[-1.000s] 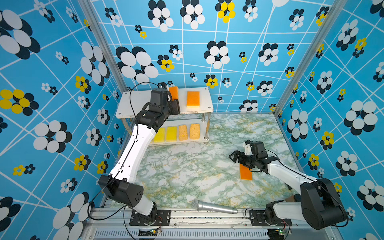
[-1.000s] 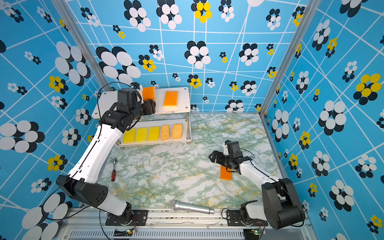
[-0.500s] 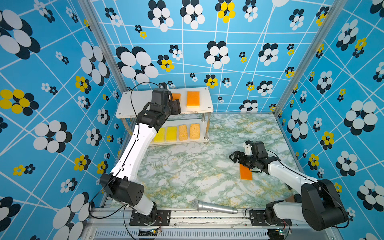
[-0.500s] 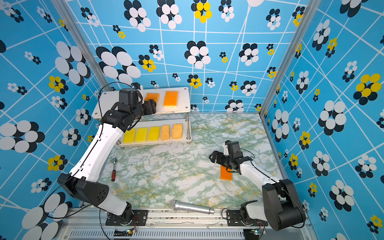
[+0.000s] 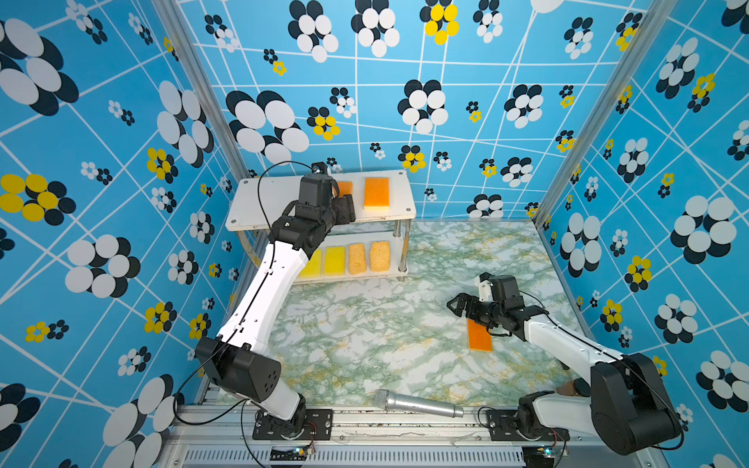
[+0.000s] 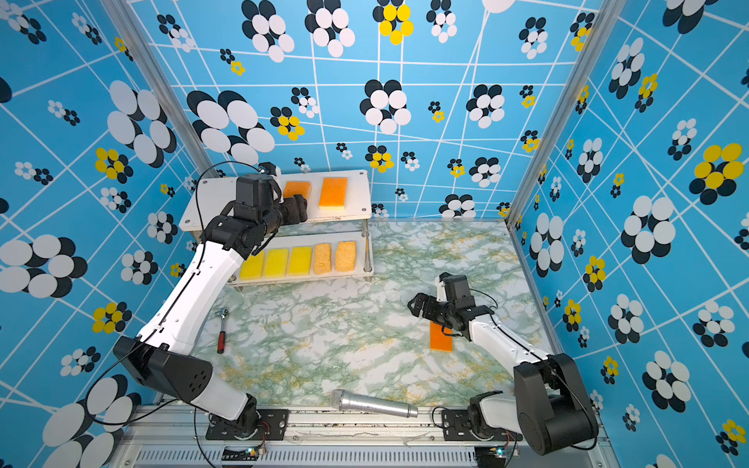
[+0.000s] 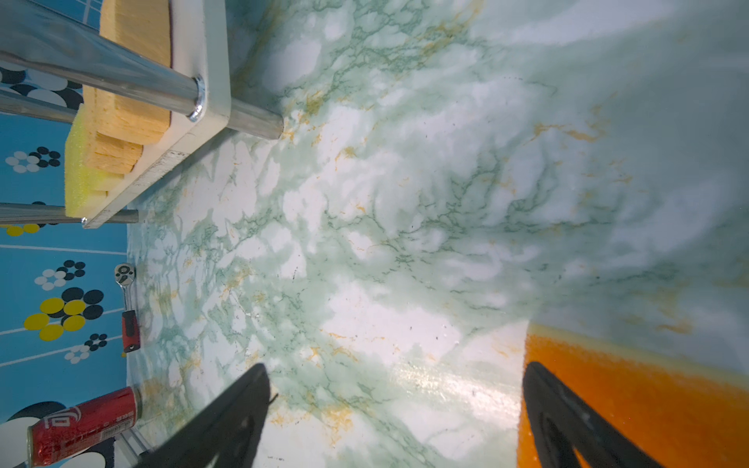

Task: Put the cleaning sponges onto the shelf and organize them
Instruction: 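Lower the orange sponge onto the upper shelf beside the other and release, then withdraw the left gripper down from the shelf while the right gripper grasps an orange sponge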

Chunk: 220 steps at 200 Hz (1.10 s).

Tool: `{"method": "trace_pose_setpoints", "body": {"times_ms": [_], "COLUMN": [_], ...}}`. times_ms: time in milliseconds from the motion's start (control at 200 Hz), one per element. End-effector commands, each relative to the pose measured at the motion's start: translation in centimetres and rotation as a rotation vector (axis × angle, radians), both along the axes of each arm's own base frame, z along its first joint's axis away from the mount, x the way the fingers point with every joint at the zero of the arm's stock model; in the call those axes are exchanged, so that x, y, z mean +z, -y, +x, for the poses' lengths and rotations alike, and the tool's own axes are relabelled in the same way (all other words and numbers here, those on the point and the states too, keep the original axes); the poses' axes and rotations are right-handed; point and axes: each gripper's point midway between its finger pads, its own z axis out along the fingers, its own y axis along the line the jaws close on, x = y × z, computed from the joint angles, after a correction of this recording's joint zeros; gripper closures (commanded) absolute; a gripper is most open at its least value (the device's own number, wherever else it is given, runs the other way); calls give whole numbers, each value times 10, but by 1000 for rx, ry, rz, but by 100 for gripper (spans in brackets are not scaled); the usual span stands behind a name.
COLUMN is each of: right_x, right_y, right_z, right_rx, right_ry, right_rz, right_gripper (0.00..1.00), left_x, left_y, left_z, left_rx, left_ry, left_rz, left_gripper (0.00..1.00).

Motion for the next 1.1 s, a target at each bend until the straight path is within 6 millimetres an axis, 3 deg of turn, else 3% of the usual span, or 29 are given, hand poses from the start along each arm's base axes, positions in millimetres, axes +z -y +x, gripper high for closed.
{"method": "trace_pose_setpoints", "body": {"times_ms": [0, 255, 310, 755, 1095], "right_x": [4, 3, 5, 16, 39], "right_y": [2, 2, 2, 3, 22], "right_z": [-1, -2, -1, -3, -12], "right_rx": [0, 0, 0, 8, -32], "right_ry": [6, 6, 9, 25, 58], "right_rz": [-5, -1, -1, -10, -99], "right_gripper": [1, 1, 1, 1, 1], "left_x": [-3, 0, 0, 23, 55], "left_y": [1, -1, -1, -4, -15], "left_z": [-2, -2, -2, -13, -46], "left_rx": [8, 22, 26, 18, 20], "left_ry": [2, 14, 16, 76, 163], "left_rz": [2, 3, 4, -9, -16], "left_gripper": [21, 10, 0, 1, 1]}}
